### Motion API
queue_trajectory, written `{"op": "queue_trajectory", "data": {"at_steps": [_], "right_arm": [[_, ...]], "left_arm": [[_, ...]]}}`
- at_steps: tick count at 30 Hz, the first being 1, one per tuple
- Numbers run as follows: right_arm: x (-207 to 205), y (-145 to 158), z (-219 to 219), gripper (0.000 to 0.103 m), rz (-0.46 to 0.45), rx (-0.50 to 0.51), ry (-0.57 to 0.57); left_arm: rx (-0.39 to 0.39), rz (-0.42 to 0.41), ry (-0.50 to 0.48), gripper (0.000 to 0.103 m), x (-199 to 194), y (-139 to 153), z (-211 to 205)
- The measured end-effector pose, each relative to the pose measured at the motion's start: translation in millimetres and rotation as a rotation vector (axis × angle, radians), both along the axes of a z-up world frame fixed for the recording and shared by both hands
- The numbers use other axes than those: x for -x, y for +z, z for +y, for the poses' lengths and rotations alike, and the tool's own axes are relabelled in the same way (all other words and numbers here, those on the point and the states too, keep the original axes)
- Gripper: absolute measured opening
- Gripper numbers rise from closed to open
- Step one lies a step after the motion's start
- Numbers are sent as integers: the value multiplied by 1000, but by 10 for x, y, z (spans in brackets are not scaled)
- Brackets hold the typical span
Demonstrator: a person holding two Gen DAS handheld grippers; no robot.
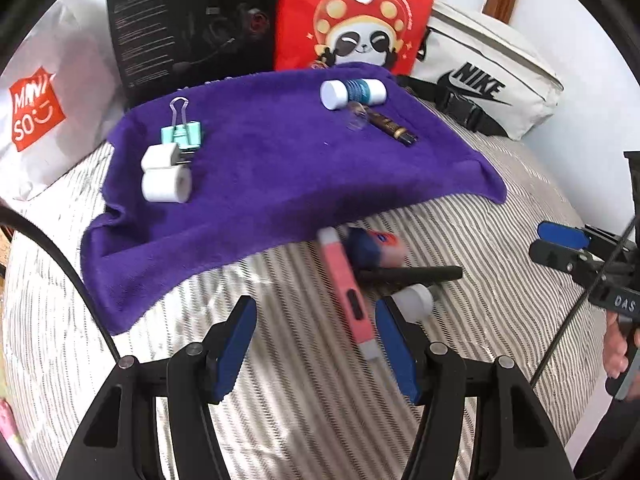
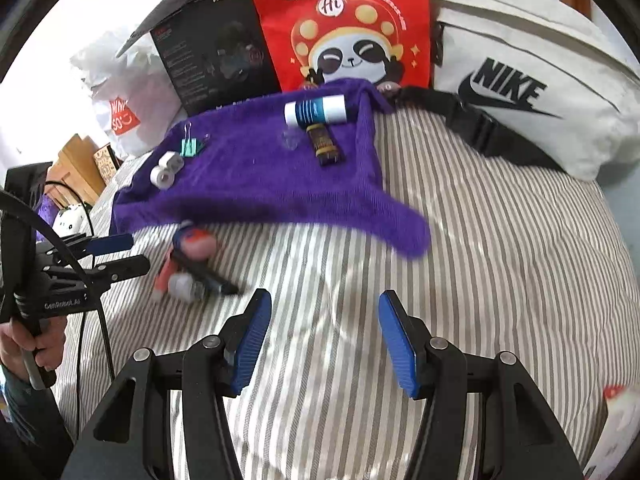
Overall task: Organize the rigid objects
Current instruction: 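Grasp the pink pen lying on the bed with the left gripper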
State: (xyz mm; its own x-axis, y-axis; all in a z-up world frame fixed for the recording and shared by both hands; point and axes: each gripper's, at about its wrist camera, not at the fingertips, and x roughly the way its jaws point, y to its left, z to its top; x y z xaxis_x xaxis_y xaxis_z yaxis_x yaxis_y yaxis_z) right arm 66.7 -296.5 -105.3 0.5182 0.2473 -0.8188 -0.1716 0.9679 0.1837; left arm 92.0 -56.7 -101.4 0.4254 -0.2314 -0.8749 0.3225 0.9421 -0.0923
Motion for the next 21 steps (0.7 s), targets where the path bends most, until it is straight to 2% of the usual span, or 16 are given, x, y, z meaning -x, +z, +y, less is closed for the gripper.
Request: {"op": "queue_trajectory", "data": {"at_steps": [4,7,10,12,14,17,21], "right_arm": [[101,-37,-39,56,6,-19,-11],[126,-68,-64,56,15,-31,-15],[130,-90,-71,56,19,-35,-16],[119,-99,-55,56,21,-41,-15],[108,-112,-45,56,23,-46,-13],[102,-146,-31,56,29,-45,-4],[88,-207,-32,56,42,-54,-7]], "left_arm": [[-85,4,-21,60,-11,-103,-169],[-186,-13,-22,61,-26,-209,-252],[-175,-32,-25,61,-49,-208,-257],[-165,-40,-40,56,-59,-203,-261],[-138,-28,-71,41,-50,-189,-247],[-157,-35,-56,41,-50,-177,-170],[-119,-18,-43,41,-93,-180,-78]]}}
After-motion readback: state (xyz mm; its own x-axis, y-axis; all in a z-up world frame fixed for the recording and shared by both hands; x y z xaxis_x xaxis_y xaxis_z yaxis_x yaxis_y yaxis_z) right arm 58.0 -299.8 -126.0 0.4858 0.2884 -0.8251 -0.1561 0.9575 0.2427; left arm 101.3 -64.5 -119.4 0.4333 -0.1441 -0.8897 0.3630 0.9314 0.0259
